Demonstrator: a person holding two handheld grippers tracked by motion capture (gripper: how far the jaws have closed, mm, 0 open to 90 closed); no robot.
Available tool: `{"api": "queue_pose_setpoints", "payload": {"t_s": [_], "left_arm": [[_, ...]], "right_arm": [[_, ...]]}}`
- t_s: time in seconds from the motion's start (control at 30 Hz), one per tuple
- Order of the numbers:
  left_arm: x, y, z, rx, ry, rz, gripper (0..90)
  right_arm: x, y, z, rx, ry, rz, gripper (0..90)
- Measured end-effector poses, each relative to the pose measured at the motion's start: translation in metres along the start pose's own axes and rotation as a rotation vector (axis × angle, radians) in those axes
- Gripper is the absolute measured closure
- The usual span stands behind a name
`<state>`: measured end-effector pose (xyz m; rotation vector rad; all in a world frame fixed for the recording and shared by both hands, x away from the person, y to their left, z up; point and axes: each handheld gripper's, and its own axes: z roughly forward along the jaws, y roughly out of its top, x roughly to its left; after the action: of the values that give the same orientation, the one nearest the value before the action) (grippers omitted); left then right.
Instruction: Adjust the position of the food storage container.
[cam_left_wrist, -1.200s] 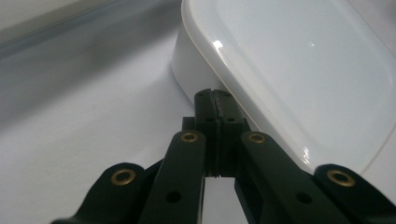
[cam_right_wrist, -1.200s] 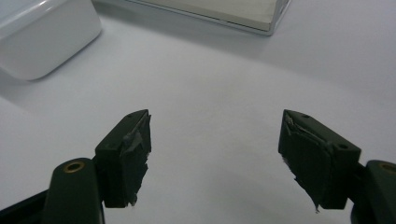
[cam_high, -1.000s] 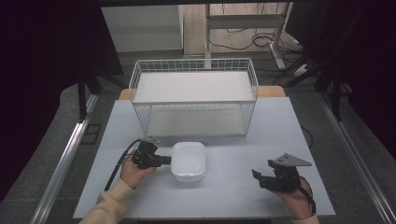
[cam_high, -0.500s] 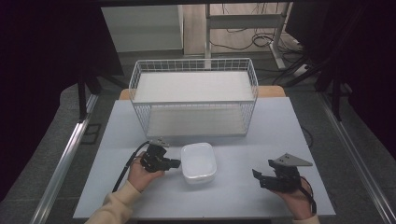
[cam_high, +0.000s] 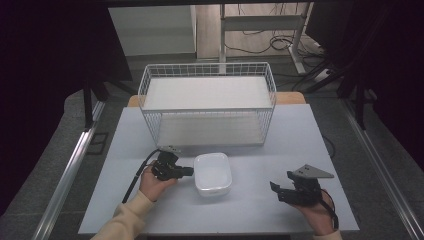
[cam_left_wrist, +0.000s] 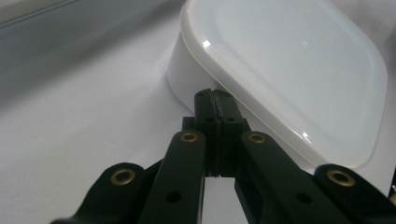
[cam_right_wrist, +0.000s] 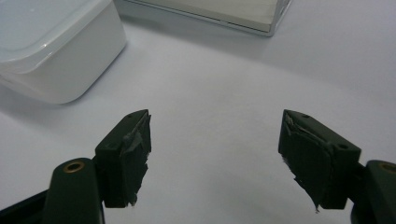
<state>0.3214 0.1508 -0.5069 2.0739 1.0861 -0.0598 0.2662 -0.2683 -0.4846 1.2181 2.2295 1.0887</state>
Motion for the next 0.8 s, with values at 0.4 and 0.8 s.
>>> {"api": "queue_pose_setpoints", "payload": {"t_s": [0.4, 0.8], "left_arm": [[-0.006, -0.013, -0.042, -0.129, 0.073, -0.02, 69.1], [-0.009, -0.028, -0.063, -0.163, 0.091, -0.112, 37.2]], "right_arm": [[0.001, 0.002, -0.002, -0.019, 0.03, 0.011, 25.4], [0.005, 0.005, -0.001, -0.037, 0.089, 0.017, 25.1]]}}
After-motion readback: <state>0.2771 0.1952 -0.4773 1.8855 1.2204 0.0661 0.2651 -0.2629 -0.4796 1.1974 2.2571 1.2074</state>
